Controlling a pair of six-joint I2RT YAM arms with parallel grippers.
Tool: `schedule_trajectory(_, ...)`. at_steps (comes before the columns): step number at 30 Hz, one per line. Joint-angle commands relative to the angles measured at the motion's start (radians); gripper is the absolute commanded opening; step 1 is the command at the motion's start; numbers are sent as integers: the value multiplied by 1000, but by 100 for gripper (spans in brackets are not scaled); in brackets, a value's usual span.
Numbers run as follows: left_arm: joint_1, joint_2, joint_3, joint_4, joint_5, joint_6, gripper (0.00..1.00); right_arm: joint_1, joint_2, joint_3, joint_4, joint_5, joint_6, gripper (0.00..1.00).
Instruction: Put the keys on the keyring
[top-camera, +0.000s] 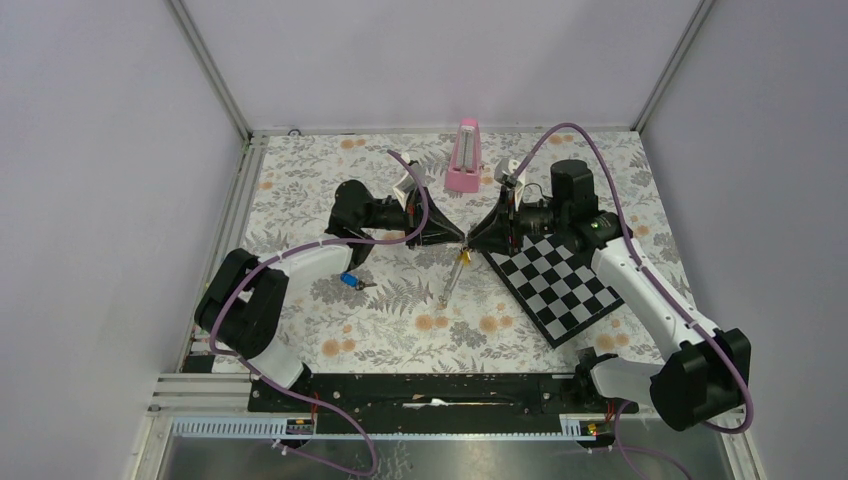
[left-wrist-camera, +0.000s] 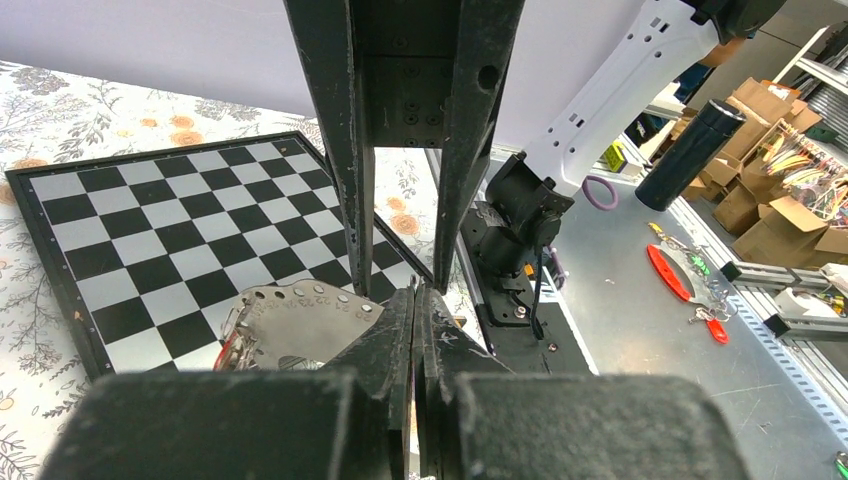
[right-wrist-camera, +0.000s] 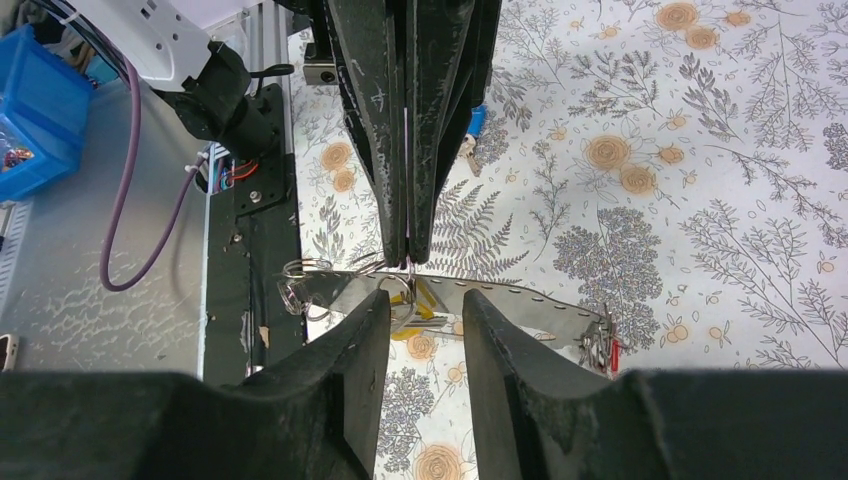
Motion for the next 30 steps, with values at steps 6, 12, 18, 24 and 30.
schedule_trajectory(6,-2,5,8,88,4,-21,0,6,18,27,66,-41,38,33)
schedule_trajectory(12,-1,14,6,104,3,-31,0,12,25,17,89,-53,59,23)
schedule_trajectory(18,-2,26,9,116,2,-38,0,13,27,9,97,-65,67,18)
schedule_trajectory(24,-2,31,8,136,2,-54,0,14,24,-5,98,-58,63,17)
schedule_trajectory(30,-1,27,5,149,4,-65,0,14,24,-19,91,-43,50,21)
